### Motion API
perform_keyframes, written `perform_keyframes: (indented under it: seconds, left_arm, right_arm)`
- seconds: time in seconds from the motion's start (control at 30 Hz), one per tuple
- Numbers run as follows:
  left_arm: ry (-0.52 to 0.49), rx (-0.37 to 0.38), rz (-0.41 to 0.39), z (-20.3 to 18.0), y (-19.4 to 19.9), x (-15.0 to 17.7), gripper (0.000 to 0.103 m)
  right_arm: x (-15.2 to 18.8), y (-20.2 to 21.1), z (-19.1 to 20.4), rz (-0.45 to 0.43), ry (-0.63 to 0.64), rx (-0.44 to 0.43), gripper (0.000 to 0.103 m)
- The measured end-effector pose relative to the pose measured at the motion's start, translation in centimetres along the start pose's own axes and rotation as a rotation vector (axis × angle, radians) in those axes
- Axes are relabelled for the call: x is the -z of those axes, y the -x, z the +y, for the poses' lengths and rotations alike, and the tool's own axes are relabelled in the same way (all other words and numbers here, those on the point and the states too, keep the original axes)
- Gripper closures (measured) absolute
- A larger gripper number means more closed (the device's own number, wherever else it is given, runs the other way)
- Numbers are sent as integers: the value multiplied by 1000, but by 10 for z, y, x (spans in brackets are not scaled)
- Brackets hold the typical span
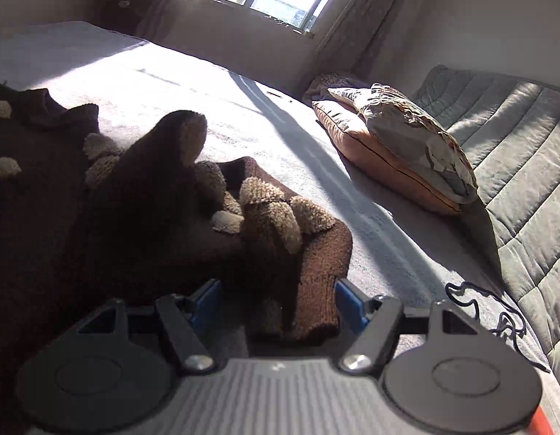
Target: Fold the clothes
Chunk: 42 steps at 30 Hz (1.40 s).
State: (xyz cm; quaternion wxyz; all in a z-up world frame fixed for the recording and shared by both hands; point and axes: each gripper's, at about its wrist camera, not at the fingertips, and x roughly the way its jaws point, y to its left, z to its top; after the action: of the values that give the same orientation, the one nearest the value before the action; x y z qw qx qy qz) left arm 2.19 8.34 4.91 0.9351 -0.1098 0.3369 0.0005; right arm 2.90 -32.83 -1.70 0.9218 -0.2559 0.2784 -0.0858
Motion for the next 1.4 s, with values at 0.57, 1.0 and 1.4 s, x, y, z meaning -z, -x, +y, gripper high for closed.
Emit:
perform_keyframes:
  seconds: [0.57, 1.0, 1.4]
  left_arm:
    - [24, 29, 23, 4, -23, 0, 43]
    - [85, 59, 33, 16, -23, -7, 42]
    - [360, 74, 30, 72, 9, -1, 42]
  right_arm:
    - [-59, 111, -208, -300, -664, 317, 97]
    - [38, 41, -205, 101, -960, 246, 55]
    - [-71, 80, -107, -122, -587, -90, 22]
